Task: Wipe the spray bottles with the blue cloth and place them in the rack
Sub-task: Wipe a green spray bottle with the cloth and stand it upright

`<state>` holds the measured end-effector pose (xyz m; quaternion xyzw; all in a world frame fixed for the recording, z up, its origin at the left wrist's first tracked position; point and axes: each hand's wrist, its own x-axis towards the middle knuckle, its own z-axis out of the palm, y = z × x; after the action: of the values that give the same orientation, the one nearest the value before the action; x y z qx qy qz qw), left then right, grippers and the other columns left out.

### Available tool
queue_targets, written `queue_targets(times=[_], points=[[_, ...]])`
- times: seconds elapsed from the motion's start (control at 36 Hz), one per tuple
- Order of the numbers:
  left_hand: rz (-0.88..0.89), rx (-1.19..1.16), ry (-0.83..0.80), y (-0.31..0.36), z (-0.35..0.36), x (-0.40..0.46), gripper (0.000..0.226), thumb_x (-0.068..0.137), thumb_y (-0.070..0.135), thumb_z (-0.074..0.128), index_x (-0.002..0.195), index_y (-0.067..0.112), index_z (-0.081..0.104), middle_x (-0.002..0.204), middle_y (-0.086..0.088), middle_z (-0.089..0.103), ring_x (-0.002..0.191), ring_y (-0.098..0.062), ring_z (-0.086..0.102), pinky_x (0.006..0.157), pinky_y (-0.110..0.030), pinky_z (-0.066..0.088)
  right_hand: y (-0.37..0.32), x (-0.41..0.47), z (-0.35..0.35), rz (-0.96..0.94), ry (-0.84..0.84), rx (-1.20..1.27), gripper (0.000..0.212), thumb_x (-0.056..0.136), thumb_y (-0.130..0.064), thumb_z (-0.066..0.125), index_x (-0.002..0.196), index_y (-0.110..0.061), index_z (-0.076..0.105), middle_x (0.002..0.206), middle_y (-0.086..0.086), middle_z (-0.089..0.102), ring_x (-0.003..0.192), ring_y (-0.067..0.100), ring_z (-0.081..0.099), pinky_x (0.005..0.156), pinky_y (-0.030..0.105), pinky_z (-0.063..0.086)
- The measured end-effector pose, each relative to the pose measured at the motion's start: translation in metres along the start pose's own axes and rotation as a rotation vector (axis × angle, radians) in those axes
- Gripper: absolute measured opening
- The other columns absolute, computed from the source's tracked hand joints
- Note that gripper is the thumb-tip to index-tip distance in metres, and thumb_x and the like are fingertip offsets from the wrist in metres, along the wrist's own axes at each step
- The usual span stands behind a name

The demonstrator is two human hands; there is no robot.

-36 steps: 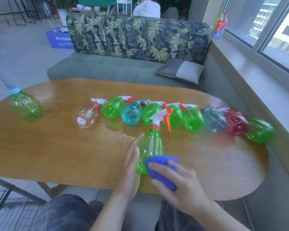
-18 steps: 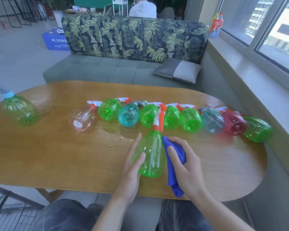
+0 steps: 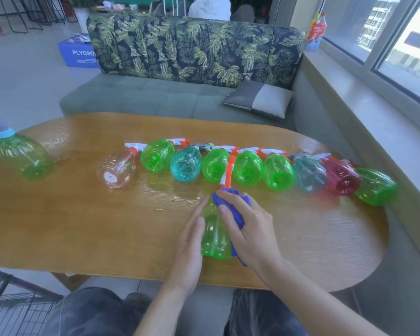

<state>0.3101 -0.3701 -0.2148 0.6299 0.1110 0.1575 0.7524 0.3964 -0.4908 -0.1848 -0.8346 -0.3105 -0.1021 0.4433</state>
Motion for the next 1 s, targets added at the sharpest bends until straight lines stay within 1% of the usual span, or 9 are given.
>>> queue_targets(times=[0.14,0.25,0.33,0.44,0.56,0.64,0.78,0.92,1.0], points=[[0.017,-0.057,0.034,-0.002,-0.001,-0.001,0.049,0.106,0.061,0.048,0.151,0.046,0.058,0.164,0.019,0.049,0.157,-0.008,0.038,0.132,-0.056,0.025,0.009,-0.023,-0.006,-0.303,-0.036,-0.049,0.033,0.106,-0.044,0.053,0.133,-0.03,0.068,0.102,0.0,0.062,0.075,0.016,0.059,0.068,0.033,0.055],[0.041,-0.031,0.052,0.003,0.001,-0.001,0.042,0.113,0.048,0.044,0.152,0.042,0.058,0.16,0.028,0.05,0.152,0.006,0.039,0.133,-0.048,0.025,0.016,-0.04,-0.011,-0.61,-0.143,-0.188,0.03,0.103,-0.035,0.063,0.132,-0.03,0.067,0.089,0.0,0.053,0.068,0.017,0.048,0.05,0.032,0.048],[0.043,0.016,0.052,0.006,0.004,-0.002,0.041,0.115,0.043,0.039,0.152,0.042,0.057,0.158,0.033,0.05,0.15,0.012,0.037,0.134,-0.043,0.022,0.018,-0.04,-0.02,-0.738,-0.162,-0.248,0.028,0.103,-0.036,0.063,0.13,-0.031,0.066,0.088,-0.002,0.049,0.066,0.015,0.047,0.048,0.028,0.045],[0.018,-0.017,0.048,0.003,0.003,-0.002,0.046,0.106,0.06,0.046,0.15,0.049,0.059,0.163,0.022,0.049,0.157,-0.005,0.036,0.133,-0.054,0.023,0.018,-0.024,-0.027,-0.539,-0.047,-0.109,0.028,0.106,-0.039,0.058,0.131,-0.03,0.066,0.094,-0.002,0.059,0.071,0.014,0.054,0.058,0.029,0.052],[0.003,0.005,0.018,0.003,0.003,-0.002,0.043,0.105,0.059,0.044,0.145,0.059,0.059,0.159,0.032,0.049,0.153,0.006,0.037,0.133,-0.051,0.026,0.01,0.002,-0.02,-0.154,0.024,-0.065,0.038,0.106,-0.053,0.047,0.137,-0.038,0.065,0.098,-0.009,0.067,0.076,0.013,0.063,0.073,0.034,0.054],[-0.018,-0.016,0.012,0.002,0.002,0.0,0.044,0.104,0.061,0.044,0.146,0.059,0.057,0.159,0.033,0.049,0.153,0.006,0.036,0.132,-0.052,0.026,0.004,0.007,-0.01,-0.066,0.002,-0.054,0.038,0.104,-0.054,0.046,0.135,-0.042,0.064,0.086,-0.012,0.062,0.071,0.01,0.06,0.071,0.033,0.053],[-0.036,-0.138,0.052,0.0,-0.002,0.0,0.046,0.105,0.059,0.048,0.148,0.048,0.061,0.164,0.014,0.051,0.157,-0.014,0.041,0.13,-0.057,0.029,-0.005,-0.01,-0.005,-0.264,-0.029,-0.093,0.034,0.102,-0.04,0.057,0.132,-0.031,0.07,0.096,-0.002,0.065,0.069,0.015,0.059,0.064,0.032,0.053],[0.018,-0.068,0.063,0.006,0.001,-0.003,0.039,0.113,0.048,0.043,0.148,0.045,0.061,0.156,0.031,0.052,0.15,0.007,0.041,0.132,-0.048,0.027,0.005,-0.035,-0.01,-0.604,-0.097,-0.212,0.03,0.098,-0.032,0.066,0.128,-0.031,0.071,0.085,-0.001,0.055,0.064,0.016,0.047,0.047,0.028,0.044],[0.034,-0.023,0.065,0.008,0.002,-0.003,0.043,0.11,0.052,0.04,0.148,0.05,0.059,0.157,0.033,0.05,0.152,0.007,0.037,0.133,-0.048,0.024,0.009,-0.045,-0.018,-0.745,-0.143,-0.28,0.026,0.097,-0.031,0.068,0.121,-0.032,0.077,0.081,-0.003,0.053,0.064,0.014,0.047,0.048,0.023,0.039]])
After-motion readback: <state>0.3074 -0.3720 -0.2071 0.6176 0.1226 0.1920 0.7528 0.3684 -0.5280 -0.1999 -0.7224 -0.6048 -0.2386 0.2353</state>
